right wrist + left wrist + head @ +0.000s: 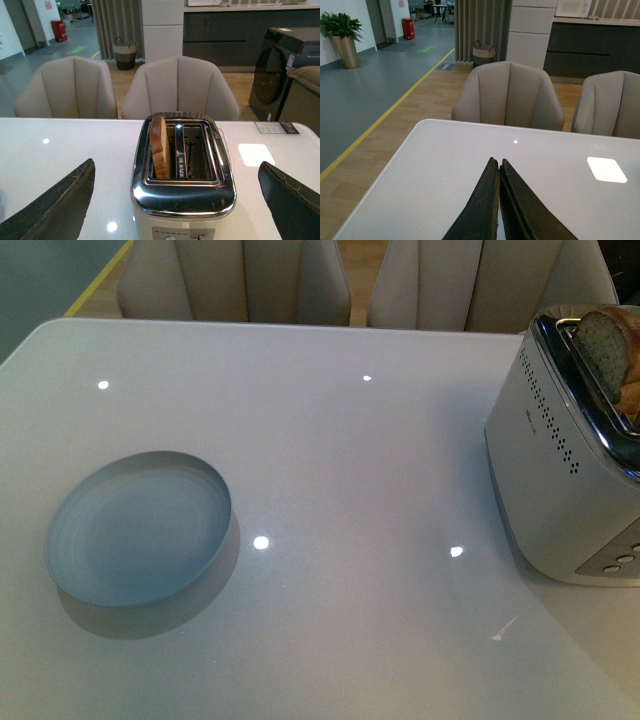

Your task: Left arm holds plate, right arm toasts bread

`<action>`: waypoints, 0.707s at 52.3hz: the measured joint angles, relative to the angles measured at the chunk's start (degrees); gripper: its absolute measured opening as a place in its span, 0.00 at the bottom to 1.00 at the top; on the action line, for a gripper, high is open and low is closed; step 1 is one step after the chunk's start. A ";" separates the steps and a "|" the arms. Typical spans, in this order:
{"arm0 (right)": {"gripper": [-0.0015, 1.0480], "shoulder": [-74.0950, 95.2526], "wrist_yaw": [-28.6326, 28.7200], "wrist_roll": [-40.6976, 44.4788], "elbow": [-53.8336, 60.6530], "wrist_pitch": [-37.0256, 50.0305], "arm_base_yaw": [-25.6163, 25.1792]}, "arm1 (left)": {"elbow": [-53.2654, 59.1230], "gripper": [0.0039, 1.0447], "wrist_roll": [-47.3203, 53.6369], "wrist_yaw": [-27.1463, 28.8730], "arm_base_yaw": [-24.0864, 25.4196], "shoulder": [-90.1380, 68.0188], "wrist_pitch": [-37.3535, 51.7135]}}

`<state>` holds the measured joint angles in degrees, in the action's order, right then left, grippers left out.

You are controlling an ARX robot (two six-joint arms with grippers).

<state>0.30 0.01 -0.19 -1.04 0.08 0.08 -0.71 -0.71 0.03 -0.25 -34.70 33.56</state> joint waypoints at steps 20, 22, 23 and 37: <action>0.91 0.00 0.00 0.00 0.00 0.00 0.00 | 0.02 0.03 0.07 -0.02 0.02 13.92 -12.83; 0.91 0.00 0.00 0.00 0.00 0.00 0.00 | 0.02 0.03 0.07 -0.04 0.02 14.86 -13.77; 0.91 0.00 0.00 0.00 0.00 0.00 0.00 | 0.02 0.03 0.07 -0.04 0.02 15.54 -14.45; 0.91 0.00 0.00 0.00 0.00 0.00 0.00 | 0.02 0.03 0.07 -0.04 0.02 21.90 -20.68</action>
<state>0.30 0.01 -0.19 -1.04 0.08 0.08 -0.69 -0.64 -0.01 -0.23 -12.80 12.88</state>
